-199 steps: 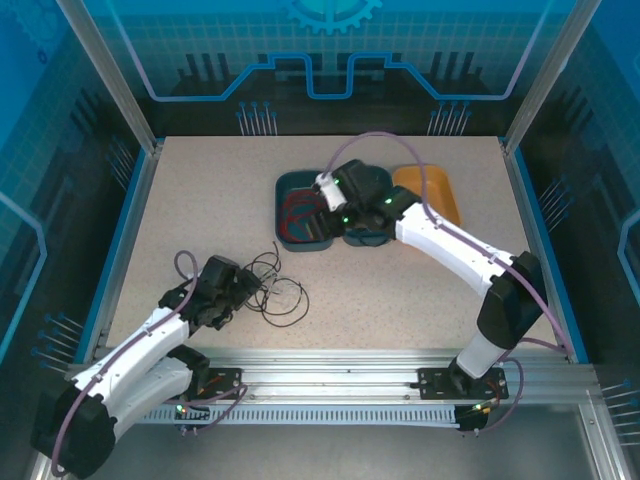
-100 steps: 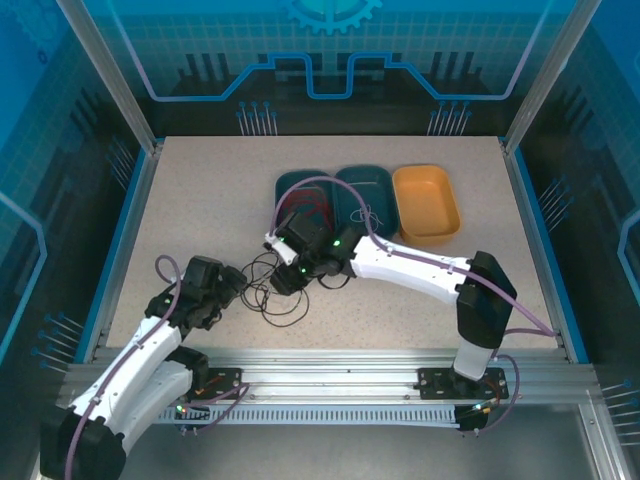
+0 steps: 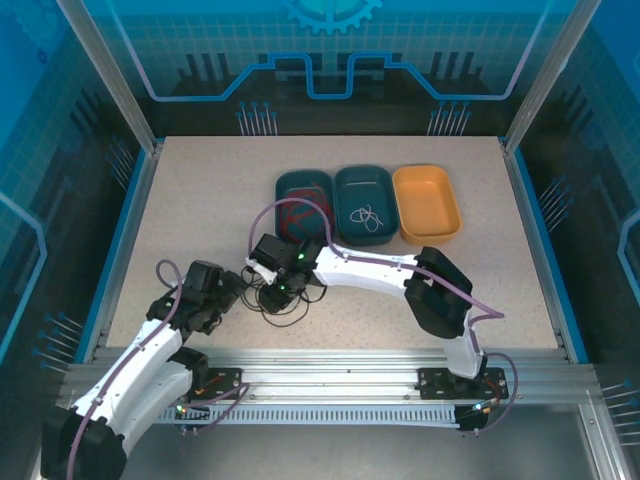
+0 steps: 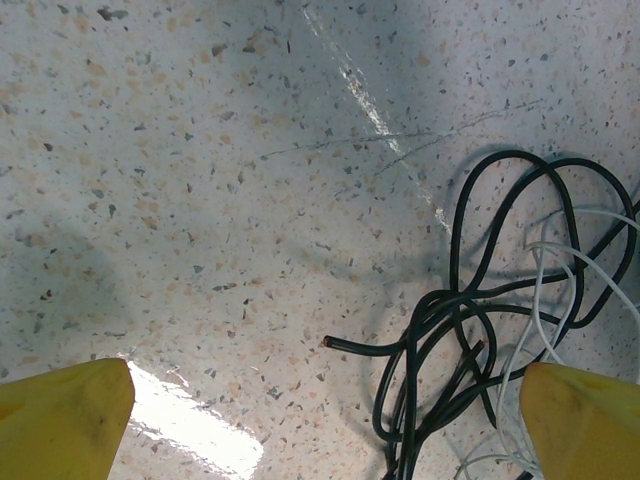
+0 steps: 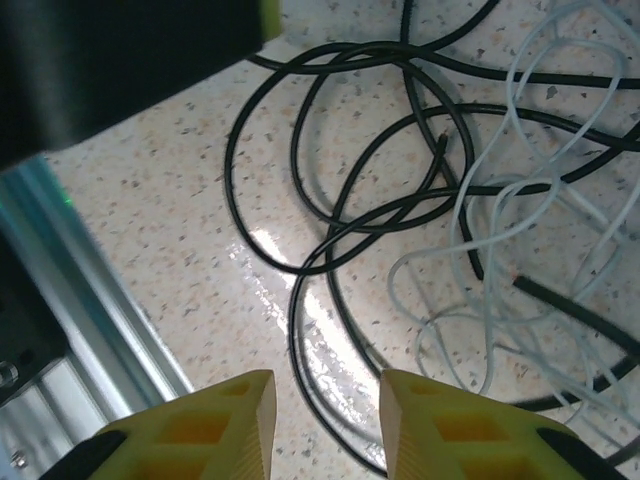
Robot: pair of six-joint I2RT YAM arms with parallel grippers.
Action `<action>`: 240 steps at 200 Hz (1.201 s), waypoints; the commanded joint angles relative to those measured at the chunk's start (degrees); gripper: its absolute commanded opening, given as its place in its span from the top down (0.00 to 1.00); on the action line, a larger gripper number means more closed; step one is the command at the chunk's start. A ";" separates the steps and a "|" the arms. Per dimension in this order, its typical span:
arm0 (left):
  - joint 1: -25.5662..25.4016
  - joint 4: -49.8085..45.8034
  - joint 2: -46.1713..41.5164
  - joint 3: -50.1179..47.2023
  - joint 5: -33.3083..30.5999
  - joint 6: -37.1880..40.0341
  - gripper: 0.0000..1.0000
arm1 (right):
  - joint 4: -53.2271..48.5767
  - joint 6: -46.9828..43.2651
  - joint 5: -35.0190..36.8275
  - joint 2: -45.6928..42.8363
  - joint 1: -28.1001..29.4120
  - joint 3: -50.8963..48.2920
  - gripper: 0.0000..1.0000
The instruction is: Untangle the cables
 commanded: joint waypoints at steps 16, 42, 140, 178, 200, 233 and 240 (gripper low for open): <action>0.60 1.52 -0.58 -1.84 1.34 -1.29 0.01 | -4.52 1.07 3.66 4.36 0.56 5.07 0.66; 0.64 2.26 -0.58 -2.18 1.68 -1.59 0.01 | -4.37 1.13 3.86 6.30 0.65 6.30 0.66; 0.60 3.49 -0.70 -2.98 2.82 -2.42 0.01 | -6.40 2.01 7.27 12.74 0.74 12.90 0.62; 0.55 4.02 -0.73 -3.38 3.00 -2.75 0.01 | -6.65 1.26 8.97 13.10 0.74 13.35 0.66; 0.60 4.20 -0.69 -3.58 3.18 -2.92 0.01 | -7.03 1.38 10.40 13.60 0.74 13.54 0.64; 0.60 4.37 -0.73 -3.86 3.35 -2.96 0.01 | -6.73 1.15 12.98 14.32 0.87 13.12 0.62; 0.60 4.37 -0.70 -3.94 3.41 -2.93 0.01 | -7.05 0.91 13.83 14.57 0.91 13.29 0.62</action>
